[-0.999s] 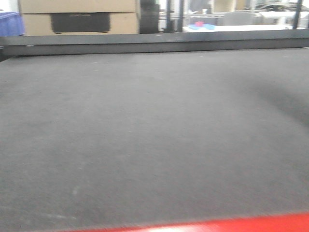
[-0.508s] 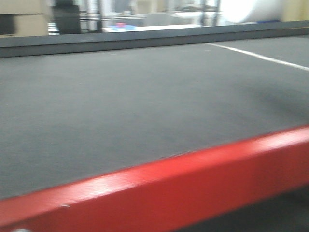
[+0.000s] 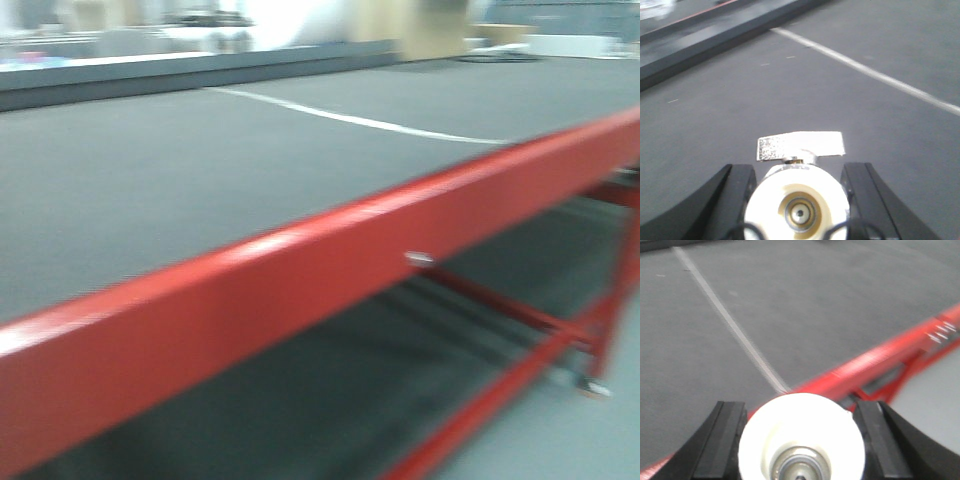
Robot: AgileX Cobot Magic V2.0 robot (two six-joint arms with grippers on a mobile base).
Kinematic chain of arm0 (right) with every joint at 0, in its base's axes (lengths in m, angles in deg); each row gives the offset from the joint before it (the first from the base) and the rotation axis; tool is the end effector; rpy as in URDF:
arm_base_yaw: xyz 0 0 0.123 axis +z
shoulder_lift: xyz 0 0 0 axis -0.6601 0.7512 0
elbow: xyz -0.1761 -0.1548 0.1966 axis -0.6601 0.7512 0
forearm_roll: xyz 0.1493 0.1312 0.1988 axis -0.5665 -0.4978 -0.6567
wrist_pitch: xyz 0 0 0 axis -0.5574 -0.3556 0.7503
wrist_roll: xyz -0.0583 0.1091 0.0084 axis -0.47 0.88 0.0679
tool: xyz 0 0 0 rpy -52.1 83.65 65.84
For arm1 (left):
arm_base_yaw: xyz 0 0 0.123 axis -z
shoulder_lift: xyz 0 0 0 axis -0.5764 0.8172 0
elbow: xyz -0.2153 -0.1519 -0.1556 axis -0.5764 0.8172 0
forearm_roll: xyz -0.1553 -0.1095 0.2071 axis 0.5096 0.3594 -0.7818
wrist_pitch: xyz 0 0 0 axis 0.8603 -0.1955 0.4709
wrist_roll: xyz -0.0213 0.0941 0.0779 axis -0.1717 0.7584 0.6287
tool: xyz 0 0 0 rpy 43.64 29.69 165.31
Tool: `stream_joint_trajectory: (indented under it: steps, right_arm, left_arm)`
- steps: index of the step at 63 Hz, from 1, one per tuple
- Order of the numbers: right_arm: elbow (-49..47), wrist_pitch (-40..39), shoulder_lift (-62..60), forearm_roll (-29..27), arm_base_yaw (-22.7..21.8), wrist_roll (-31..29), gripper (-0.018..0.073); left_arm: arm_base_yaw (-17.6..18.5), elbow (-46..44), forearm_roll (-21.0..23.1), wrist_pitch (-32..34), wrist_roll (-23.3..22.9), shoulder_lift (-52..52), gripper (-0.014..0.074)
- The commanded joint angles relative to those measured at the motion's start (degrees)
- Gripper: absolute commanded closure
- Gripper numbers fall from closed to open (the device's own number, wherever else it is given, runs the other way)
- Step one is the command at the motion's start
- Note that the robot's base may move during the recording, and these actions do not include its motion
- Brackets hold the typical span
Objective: Place valve from conveyor to right shelf box
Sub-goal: 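Drive the base to the shelf of blue bins holding both valves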
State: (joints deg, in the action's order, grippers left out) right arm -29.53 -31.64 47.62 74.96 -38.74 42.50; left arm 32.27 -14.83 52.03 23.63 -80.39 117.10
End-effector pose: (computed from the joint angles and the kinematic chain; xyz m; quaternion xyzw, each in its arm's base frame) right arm 0.3506 0.0300 0.5088 -0.0855 0.8264 0.0373 0.5553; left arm 0.3388 0.0125 0.5233 0.0283 0.8294 0.0239 0.5575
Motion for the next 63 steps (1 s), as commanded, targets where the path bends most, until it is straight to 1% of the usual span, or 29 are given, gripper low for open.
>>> stream_joint_trajectory:
  steps: [1,63]
  right_arm:
    - [-1.0,-4.3,-1.0,0.3,-0.1,-0.2,0.0713]
    - [-1.0,-4.3,-1.0,0.3,-0.1,-0.2,0.0713]
  left_arm:
    - [0.3,-0.8,0.4,2.9,-0.4,-0.7,0.0708]
    - [0.3,-0.8,0.4,2.9,-0.4,-0.7,0.0708]
